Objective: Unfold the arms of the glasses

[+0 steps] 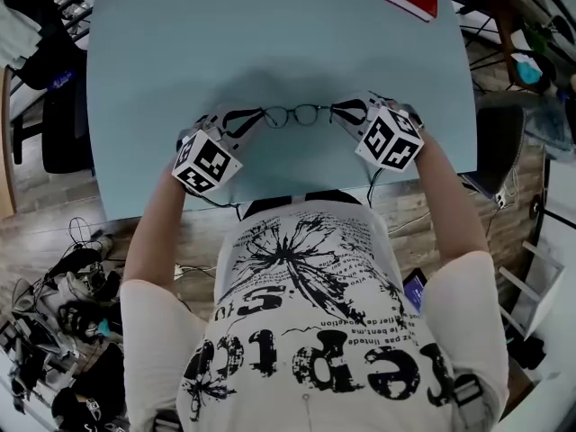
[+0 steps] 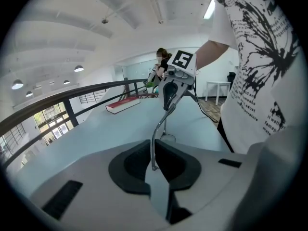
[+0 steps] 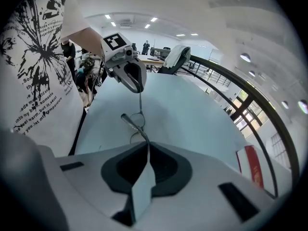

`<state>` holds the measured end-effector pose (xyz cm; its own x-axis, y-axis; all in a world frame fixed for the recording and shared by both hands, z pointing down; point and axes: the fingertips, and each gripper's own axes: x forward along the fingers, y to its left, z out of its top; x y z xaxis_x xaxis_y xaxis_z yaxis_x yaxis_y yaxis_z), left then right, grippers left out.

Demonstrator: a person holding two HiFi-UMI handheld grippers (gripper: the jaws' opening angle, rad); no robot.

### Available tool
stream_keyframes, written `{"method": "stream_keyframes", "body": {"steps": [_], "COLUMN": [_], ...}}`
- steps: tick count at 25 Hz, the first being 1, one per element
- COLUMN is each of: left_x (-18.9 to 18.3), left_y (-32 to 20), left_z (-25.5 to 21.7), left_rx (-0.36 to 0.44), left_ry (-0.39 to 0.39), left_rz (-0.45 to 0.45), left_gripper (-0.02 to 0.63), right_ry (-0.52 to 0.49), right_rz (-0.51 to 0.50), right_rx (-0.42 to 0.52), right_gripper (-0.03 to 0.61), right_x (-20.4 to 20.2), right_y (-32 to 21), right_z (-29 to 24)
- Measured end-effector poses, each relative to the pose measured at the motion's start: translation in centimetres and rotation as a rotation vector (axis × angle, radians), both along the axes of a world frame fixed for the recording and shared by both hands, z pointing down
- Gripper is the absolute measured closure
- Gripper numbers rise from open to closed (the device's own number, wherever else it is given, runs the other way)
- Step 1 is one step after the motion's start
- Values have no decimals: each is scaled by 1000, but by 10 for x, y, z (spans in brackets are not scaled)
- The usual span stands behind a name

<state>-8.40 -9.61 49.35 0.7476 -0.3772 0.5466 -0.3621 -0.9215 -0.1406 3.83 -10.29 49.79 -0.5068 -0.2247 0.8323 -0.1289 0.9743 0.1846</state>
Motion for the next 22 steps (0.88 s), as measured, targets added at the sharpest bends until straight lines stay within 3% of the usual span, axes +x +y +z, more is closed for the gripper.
{"method": "stream_keyframes", "body": {"steps": [1, 2, 4, 6, 12, 17, 20, 22], "left_x": [1, 2, 1, -1, -7, -31, -52, -59], "left_y": [1, 1, 3, 5, 16, 19, 11, 2], "left_z": [-2, -4, -9, -13, -27, -33, -34, -41], "left_rx": [-14, -30, -47, -43, -33, -25, -41, -41], "left_ry": [18, 39, 71, 83, 102, 117, 129, 161], "left_rz": [-5, -8, -11, -16, -34, -127, -237, -307], "left_gripper": [573, 514, 441, 426, 415, 432, 557, 581], "right_ry": [-4, -8, -13, -20, -43, -37, -37, -31], "right_rz": [8, 15, 23, 23, 40, 145, 244, 296], "right_rx": [0, -1, -4, -6, -21, -70, -83, -68], "right_gripper": [552, 548, 486, 433, 428, 518, 548, 558], "right_x": [0, 0, -1, -2, 3, 22, 34, 38], "right_y": [1, 1, 2, 4, 9, 7, -3, -11], "right_z": [0, 0, 0, 0, -6, -7, -9, -12]}}
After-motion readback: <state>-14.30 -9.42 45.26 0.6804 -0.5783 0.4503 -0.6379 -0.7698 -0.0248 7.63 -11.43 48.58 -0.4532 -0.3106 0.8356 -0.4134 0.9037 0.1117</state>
